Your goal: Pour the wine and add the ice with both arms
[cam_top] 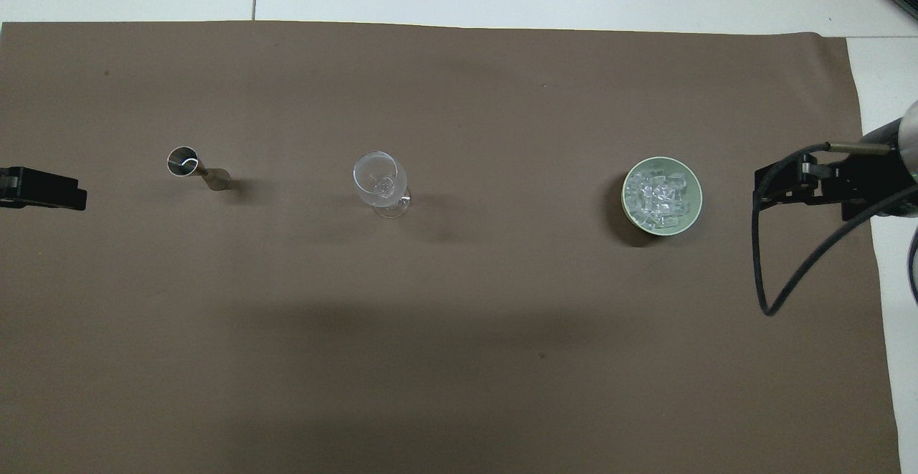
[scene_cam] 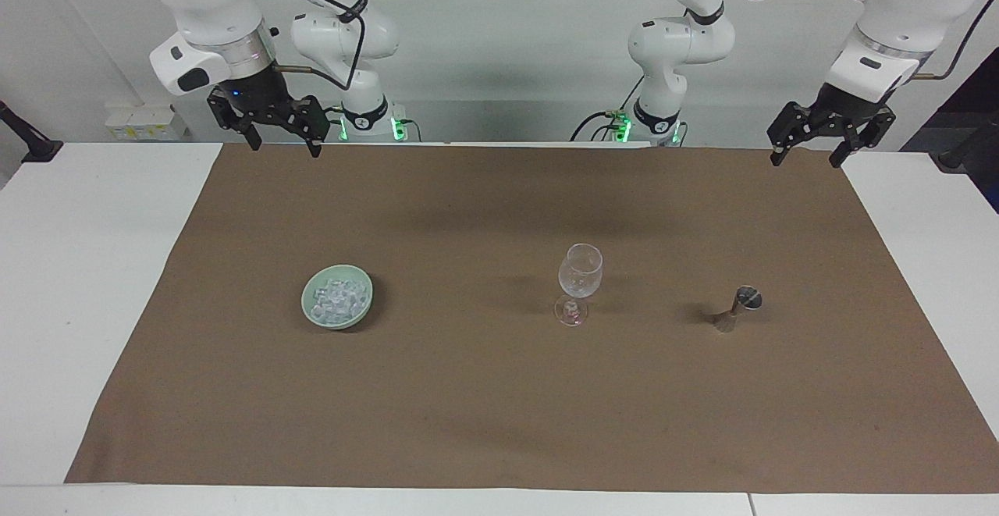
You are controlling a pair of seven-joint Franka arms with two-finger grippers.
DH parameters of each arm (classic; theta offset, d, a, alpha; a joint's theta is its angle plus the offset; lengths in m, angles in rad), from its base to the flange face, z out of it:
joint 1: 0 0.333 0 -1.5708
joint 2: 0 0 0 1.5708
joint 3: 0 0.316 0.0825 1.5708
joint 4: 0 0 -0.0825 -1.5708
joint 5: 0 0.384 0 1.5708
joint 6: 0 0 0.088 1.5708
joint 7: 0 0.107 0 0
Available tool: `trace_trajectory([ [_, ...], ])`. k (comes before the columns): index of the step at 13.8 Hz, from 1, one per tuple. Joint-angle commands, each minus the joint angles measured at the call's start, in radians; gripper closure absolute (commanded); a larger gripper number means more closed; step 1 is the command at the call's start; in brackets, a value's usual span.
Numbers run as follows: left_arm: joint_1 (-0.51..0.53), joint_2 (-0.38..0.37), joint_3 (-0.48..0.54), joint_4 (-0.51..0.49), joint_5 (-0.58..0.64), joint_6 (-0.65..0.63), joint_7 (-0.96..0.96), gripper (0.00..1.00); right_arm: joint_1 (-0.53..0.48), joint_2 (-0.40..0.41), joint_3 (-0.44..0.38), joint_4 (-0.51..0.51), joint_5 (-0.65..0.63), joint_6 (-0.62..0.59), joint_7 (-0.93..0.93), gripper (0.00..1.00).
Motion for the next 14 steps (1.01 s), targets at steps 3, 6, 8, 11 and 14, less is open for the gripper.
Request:
trace_trajectory([
  [3,0.010,-0.011,0.001,0.001,0.014,-0.019,-0.010,0.00,-0.011,0.009,0.003,0.016,0.022,-0.008,-0.019,0.00],
  [6,0.023,-0.031,0.001,0.000,0.016,-0.022,-0.012,0.00,-0.011,0.009,0.003,0.016,0.021,-0.008,-0.019,0.00],
  [8,0.023,-0.032,0.000,-0.002,0.016,-0.026,-0.012,0.00,-0.012,0.009,0.003,0.016,0.021,-0.008,-0.019,0.00],
  [11,0.030,-0.034,0.006,0.000,0.016,-0.040,-0.010,0.00,-0.011,0.009,0.003,0.016,0.021,-0.008,-0.019,0.00],
  [14,0.041,-0.062,0.013,0.006,0.014,-0.040,-0.007,0.00,-0.012,0.008,0.003,0.016,0.021,-0.007,-0.019,0.00],
])
